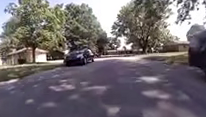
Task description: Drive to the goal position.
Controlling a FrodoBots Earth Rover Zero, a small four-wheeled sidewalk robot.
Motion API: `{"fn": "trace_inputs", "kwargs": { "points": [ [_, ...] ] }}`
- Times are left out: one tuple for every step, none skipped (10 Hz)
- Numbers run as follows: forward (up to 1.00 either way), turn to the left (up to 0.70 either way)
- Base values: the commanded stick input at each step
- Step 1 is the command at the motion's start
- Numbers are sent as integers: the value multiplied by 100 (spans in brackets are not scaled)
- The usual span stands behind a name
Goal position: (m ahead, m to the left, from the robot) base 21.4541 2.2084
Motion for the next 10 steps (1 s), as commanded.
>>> {"fn": "trace_inputs", "kwargs": {
  "points": [
    [69,3],
    [69,3],
    [69,3],
    [69,3],
    [69,-11],
    [69,-33],
    [69,-26],
    [69,3],
    [69,3],
    [69,3]
  ]
}}
